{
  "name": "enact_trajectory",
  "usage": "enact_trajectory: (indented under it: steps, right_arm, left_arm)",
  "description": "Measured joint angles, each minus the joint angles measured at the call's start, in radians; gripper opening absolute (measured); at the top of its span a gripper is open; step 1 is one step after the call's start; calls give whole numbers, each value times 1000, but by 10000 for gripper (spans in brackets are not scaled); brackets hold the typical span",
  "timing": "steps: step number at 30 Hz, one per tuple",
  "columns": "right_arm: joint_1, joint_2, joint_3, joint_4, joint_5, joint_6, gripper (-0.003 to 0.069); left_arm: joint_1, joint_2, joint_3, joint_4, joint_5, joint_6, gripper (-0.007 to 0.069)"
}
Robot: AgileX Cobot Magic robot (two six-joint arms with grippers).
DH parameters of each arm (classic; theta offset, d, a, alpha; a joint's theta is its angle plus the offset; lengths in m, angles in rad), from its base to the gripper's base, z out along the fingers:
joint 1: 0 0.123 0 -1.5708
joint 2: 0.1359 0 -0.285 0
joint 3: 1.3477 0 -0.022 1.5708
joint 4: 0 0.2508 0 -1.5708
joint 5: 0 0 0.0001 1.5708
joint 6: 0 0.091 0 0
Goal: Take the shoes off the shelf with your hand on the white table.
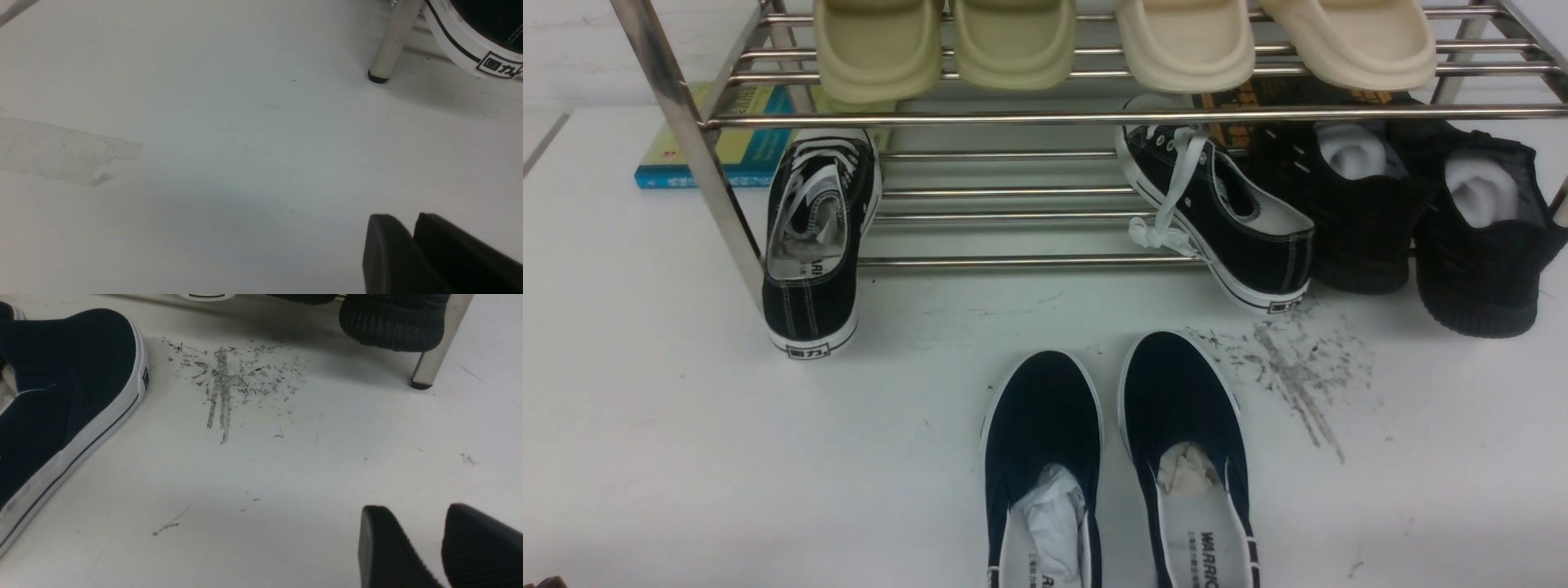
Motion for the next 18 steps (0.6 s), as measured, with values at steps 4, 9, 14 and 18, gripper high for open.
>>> enact_trajectory:
  steps: [4,9,14,18]
  right_arm:
    - [0,0,0,0,0,0,240]
    - [0,0,0,0,0,0,240]
    - [0,0,0,0,0,0,240]
    - [0,0,0,0,0,0,240]
  left_arm:
    - [0,0,0,0,-1,0,127]
    - [0,0,0,0,-1,0,134]
    - [0,0,0,0,-1,0,137]
    - [0,0,0,0,-1,0,141]
